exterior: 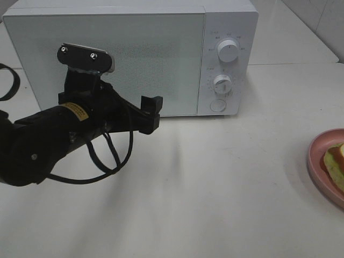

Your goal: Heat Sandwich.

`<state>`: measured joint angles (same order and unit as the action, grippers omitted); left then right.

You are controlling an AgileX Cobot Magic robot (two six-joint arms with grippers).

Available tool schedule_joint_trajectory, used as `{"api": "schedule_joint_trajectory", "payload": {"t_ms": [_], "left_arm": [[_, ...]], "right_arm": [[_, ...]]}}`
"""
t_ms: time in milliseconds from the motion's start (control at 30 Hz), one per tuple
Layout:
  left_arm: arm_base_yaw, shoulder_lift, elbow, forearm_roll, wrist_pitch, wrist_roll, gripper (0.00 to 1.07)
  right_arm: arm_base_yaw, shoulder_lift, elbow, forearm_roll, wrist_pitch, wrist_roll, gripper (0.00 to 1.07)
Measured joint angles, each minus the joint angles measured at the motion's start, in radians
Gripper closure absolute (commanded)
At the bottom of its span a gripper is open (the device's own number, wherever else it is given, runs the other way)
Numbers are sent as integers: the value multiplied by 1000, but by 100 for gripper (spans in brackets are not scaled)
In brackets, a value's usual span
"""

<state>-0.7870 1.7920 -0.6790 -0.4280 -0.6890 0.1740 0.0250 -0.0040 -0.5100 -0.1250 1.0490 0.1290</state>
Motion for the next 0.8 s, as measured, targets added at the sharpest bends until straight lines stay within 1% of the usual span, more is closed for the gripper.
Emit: {"api": "schedule_joint_trajectory", "payload": {"t_ms": [67,100,233,267,300,400,433,467,567,600,633,733,767,800], "left_arm": [[0,-28,5,0,74,0,10],[0,-28,5,0,74,0,10],[0,-81,-3,0,267,0,10],[0,-81,-3,0,267,0,10],[0,-97,-18,-1,368,0,10],[15,-107,-50,-1,522,0,10],[15,-107,-50,-1,522,0,10],[42,-110,-74,-2,630,-4,10],[112,-110,-123,-3,806,-23,10],[112,-110,-123,-3,806,-23,10],[161,-110,-155,-3,937,-38,10],[236,-110,-201,-3,1111,-51,10],[236,-110,-201,-3,1111,-51,10],[287,-110,-232,0,1222,-52,10]], "right_arm": [[0,0,0,0,0,0,31],[0,0,0,0,0,0,31],[0,0,0,0,0,0,31],[0,0,0,0,0,0,31],[0,0,0,0,0,0,31],[0,0,0,0,0,0,31],[0,0,0,0,0,0,31],[0,0,0,0,0,0,31],[0,0,0,0,0,0,31],[0,0,0,0,0,0,31],[0,0,0,0,0,0,31],[0,0,0,0,0,0,31],[0,0,0,0,0,0,31],[0,0,0,0,0,0,31]]}}
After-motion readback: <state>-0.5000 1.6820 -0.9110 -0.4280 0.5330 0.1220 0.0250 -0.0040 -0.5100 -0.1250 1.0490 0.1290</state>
